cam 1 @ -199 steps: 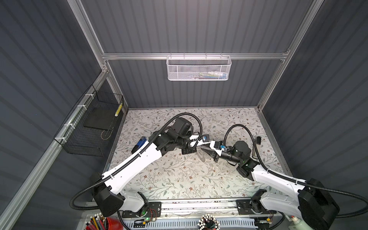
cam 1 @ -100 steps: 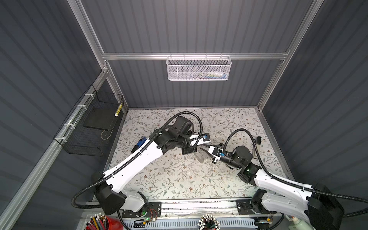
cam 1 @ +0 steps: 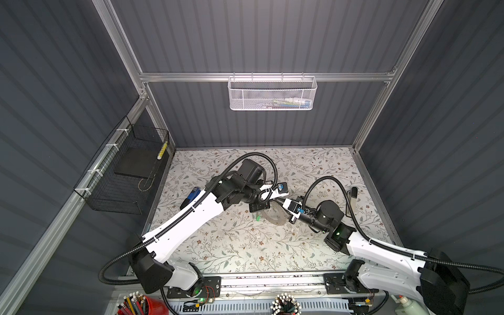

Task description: Put the keys on the keyring

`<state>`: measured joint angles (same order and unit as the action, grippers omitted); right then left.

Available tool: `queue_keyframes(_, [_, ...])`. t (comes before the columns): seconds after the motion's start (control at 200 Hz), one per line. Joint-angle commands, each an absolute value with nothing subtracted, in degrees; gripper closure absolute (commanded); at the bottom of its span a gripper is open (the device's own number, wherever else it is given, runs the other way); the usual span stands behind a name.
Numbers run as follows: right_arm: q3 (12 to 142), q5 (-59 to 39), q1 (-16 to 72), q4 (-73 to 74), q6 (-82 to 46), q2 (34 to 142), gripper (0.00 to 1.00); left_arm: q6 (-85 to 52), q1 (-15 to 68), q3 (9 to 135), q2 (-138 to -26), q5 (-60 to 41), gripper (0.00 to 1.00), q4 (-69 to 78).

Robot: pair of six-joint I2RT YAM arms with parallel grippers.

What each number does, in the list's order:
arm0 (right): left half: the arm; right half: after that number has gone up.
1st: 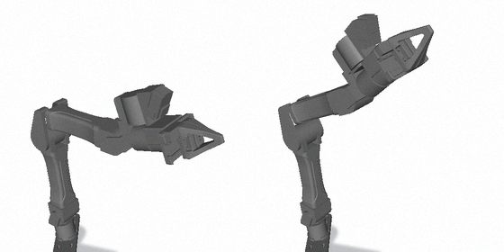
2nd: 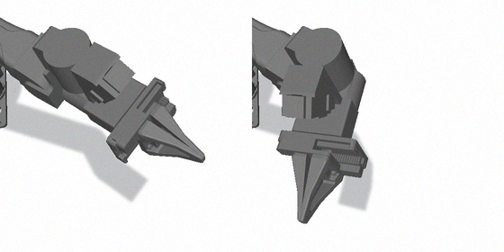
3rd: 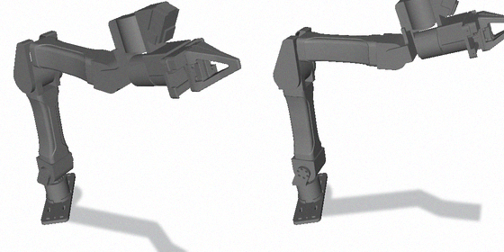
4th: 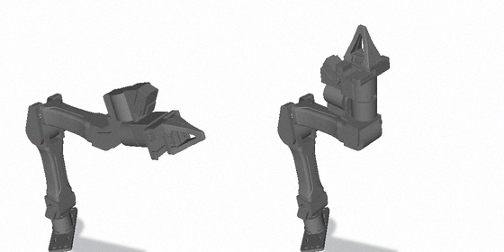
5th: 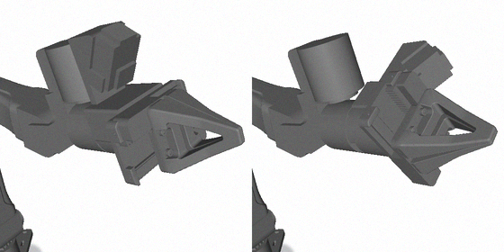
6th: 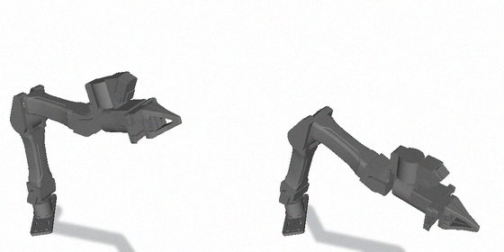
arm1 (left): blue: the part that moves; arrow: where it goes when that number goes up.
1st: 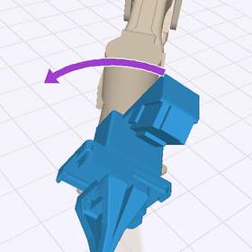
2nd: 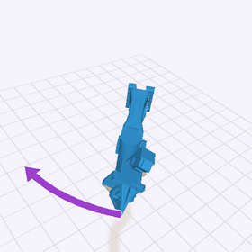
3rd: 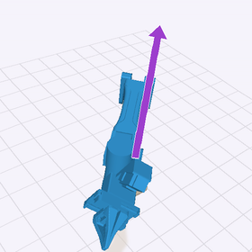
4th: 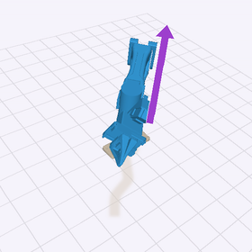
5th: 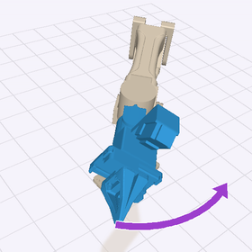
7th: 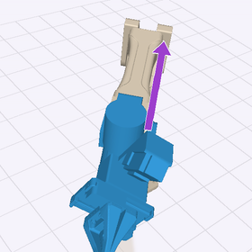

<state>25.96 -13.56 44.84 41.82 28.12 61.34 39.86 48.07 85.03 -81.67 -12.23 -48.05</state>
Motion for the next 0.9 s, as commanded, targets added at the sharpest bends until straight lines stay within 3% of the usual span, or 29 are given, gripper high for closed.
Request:
queue_keyframes(0.0, [27.16,-12.83,44.74,40.96,27.47,61.92,0.91,39.54,48.69,86.75,-81.65,-16.34,1.00,-48.86])
queue_keyframes(0.225, [27.46,-15.25,44.76,41.07,26.37,62.66,1.00,39.93,48.64,85.93,-81.00,-18.03,1.00,-47.63])
queue_keyframes(0.42, [27.61,-18.02,44.65,40.26,24.98,63.36,1.00,40.41,48.68,82.95,-78.29,-18.46,1.00,-43.67])
queue_keyframes(0.635, [27.09,-17.90,44.11,41.97,20.91,62.71,1.00,39.57,48.29,78.73,-75.11,-13.81,0.68,-40.78])
queue_keyframes(0.896, [26.34,-22.29,43.03,49.74,13.58,63.80,1.00,32.34,42.56,67.22,-64.74,-15.97,0.68,-27.92])
